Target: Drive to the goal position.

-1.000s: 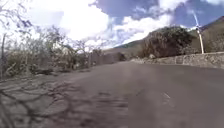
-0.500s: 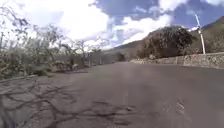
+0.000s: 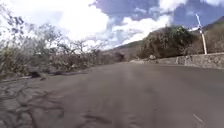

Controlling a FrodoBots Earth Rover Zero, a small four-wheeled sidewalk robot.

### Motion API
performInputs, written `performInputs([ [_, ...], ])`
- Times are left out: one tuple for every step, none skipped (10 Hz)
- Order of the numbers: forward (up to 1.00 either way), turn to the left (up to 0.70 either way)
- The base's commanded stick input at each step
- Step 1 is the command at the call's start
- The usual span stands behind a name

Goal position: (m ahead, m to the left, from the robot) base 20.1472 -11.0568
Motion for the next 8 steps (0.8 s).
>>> performInputs([
  [0.7, 0.0],
  [0.7, 0.0],
  [0.7, 0.0],
  [0.7, 0.0],
  [0.7, 0.0],
  [0.7, 0.0],
  [0.7, 0.0],
  [0.7, 0.0],
])
